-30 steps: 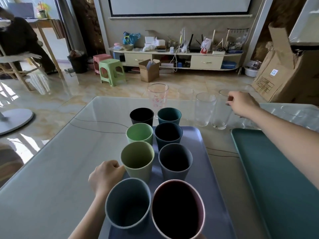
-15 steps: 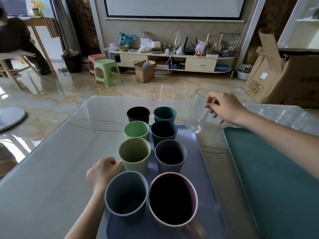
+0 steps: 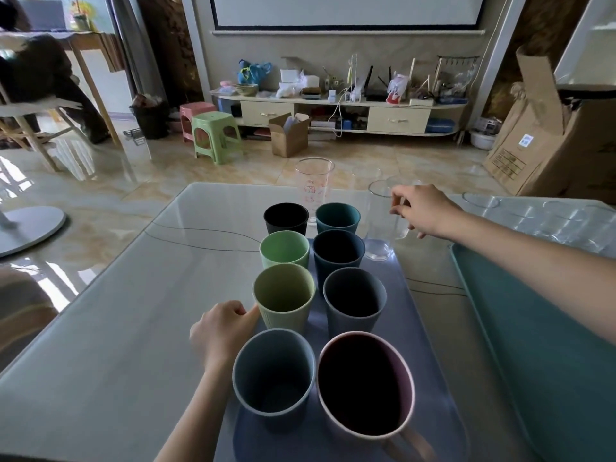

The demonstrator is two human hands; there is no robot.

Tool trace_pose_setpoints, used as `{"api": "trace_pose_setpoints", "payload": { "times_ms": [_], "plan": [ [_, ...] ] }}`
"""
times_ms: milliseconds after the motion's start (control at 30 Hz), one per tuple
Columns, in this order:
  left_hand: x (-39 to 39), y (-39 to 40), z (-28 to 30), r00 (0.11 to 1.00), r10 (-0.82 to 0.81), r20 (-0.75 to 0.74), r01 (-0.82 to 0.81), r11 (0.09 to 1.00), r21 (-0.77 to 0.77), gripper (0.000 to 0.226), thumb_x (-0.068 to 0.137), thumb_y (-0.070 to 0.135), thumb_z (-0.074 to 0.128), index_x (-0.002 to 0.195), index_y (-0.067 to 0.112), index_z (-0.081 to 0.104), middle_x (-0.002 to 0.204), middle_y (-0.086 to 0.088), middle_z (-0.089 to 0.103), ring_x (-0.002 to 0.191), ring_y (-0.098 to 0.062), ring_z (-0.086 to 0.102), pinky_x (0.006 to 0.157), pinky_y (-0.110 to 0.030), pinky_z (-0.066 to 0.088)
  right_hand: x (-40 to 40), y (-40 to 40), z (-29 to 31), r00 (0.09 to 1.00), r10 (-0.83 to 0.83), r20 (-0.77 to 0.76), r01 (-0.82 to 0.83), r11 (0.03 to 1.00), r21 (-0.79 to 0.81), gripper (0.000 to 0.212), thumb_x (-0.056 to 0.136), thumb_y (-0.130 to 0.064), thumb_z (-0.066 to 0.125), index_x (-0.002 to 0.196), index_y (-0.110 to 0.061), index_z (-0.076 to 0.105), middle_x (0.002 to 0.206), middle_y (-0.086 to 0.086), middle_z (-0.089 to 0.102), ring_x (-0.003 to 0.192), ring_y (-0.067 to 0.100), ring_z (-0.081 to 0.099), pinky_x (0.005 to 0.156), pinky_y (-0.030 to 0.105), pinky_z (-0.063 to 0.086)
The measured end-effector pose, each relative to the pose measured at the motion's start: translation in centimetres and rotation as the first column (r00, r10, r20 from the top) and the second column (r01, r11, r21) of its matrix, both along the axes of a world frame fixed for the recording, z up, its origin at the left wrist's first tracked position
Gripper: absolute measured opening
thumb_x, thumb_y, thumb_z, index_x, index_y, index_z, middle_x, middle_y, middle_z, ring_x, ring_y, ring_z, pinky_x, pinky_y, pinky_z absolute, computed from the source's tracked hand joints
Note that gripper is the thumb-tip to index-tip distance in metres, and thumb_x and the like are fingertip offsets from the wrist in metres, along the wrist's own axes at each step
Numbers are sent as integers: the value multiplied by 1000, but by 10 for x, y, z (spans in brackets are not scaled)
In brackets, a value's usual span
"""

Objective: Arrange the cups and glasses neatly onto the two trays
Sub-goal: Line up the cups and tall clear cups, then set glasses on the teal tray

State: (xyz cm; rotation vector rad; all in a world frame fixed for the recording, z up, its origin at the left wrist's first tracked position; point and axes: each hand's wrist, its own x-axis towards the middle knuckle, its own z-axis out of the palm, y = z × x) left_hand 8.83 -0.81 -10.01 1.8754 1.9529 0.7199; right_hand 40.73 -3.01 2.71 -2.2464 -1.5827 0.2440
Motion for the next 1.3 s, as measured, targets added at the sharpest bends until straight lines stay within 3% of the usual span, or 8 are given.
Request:
{"api": "trace_pose_setpoints", "payload": {
  "times_ms": [133,267,433,567,667,967,1133,1300],
  "plan": [
    [1,-1,2,1000,15,-8,-15,1000,10,37,82,37,50,57,13,64,56,0,58,60,-17,48,51,-25,31,16,4,23,953,-96,-286,50,985,-165,48,88,-1,52,125,-30,40,95,13,63,71,25,68,55,39,59],
    [0,1,-1,1000,16,-18,-16,1000,10,39,79,41,50,59,10,64,54,-2,59,63,-22,53,57,-28,38,39,12,28,949,-189,-254,145,973,-181,69,86,5,52,138,-35,30,101,15,62,74,25,69,55,38,59],
    [0,4,-4,1000,21,0,-21,1000,-9,38,77,42,48,56,13,63,54,1,59,64,-21,54,59,-28,39,51,26,-6,975,-211,-73,187,950,-251,49,90,-6,56,132,-26,40,91,15,59,64,27,65,45,29,51],
    [1,4,-5,1000,32,1,-32,999,-13,38,74,41,46,57,13,64,55,0,60,66,-23,56,61,-29,41,53,36,-22,971,-219,97,227,971,-79,16,89,-24,62,98,-13,56,78,9,59,63,27,62,50,29,50],
    [4,3,-1,999,40,-19,-40,999,-13,33,77,35,50,57,14,66,56,1,61,63,-19,54,61,-29,42,53,39,-27,952,-245,186,245,969,23,15,89,-28,62,88,-12,61,86,11,64,64,27,58,58,30,48],
    [3,-4,2,999,28,-42,-28,1000,4,35,80,36,50,55,15,63,53,2,56,58,-18,50,57,-28,43,57,-37,-22,981,-131,146,115,987,111,8,90,-12,60,82,-11,57,76,-3,59,60,8,49,52,25,34],
    [1,-8,4,998,10,-64,-9,1000,13,38,82,40,50,58,15,62,53,2,54,58,-18,48,59,-29,40,43,-97,-5,996,-71,62,59,983,171,6,90,-12,60,88,-8,58,71,-17,53,57,14,61,45,34,54],
    [0,-9,3,997,-4,-80,6,1000,26,38,84,37,49,55,14,59,52,2,51,57,-20,47,59,-29,38,15,-115,5,1000,15,7,-16,971,240,5,88,-10,61,86,-11,58,77,-8,63,59,6,60,42,26,55]
  ]
}}
